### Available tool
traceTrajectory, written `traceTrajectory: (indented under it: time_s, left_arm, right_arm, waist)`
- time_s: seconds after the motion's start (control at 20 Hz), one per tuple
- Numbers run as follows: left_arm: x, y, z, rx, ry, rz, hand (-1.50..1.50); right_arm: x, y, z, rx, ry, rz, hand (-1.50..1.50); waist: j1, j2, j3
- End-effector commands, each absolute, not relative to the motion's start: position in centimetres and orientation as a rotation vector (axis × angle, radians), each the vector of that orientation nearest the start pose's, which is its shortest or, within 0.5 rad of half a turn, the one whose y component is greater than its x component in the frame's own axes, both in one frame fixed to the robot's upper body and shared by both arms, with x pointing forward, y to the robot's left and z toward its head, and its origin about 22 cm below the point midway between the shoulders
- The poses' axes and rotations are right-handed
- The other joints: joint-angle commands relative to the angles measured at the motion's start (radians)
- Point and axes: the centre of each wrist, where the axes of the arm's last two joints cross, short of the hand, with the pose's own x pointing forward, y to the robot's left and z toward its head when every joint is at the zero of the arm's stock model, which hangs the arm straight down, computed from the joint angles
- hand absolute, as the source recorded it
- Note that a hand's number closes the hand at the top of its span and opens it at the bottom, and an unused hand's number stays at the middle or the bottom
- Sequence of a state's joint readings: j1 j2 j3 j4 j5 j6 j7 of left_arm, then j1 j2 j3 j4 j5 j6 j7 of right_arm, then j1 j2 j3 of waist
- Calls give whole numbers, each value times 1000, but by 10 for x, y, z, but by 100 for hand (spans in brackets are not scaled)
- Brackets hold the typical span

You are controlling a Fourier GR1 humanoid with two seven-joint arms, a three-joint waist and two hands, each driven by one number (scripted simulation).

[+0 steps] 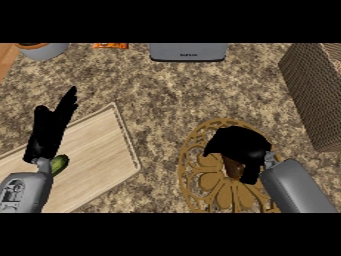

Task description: Pick the sweet potato from the placemat and place it in the basket

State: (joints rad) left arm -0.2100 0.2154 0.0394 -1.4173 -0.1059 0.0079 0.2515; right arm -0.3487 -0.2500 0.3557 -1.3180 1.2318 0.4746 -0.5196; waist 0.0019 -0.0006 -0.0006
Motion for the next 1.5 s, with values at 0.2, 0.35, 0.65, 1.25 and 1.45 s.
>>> traceTrajectory:
  time_s: [0.2, 0.35, 0.65, 1.25, 1.45]
  left_arm:
    - [296, 260, 23, 272, -1353, -194, 0]
    - [303, 267, 30, 263, -1365, -220, 0]
    - [299, 276, 33, 260, -1367, -222, 0]
    - [304, 283, 35, 259, -1366, -220, 0]
    - [297, 277, 21, 274, -1359, -227, 0]
  right_arm:
    - [314, -201, 11, -296, -1470, 2150, 150]
    - [317, -165, 9, -452, -1430, 2015, 150]
    - [349, -205, 16, -821, -1000, 1433, 150]
    - [385, -161, 71, -826, -1278, 999, 150]
    - [386, -156, 137, -731, -1483, 802, 150]
  waist:
    - [0, 1, 1]
    - [1, 2, 1]
    - [8, 8, 0]
    - [9, 0, 1]
    - [0, -8, 1]
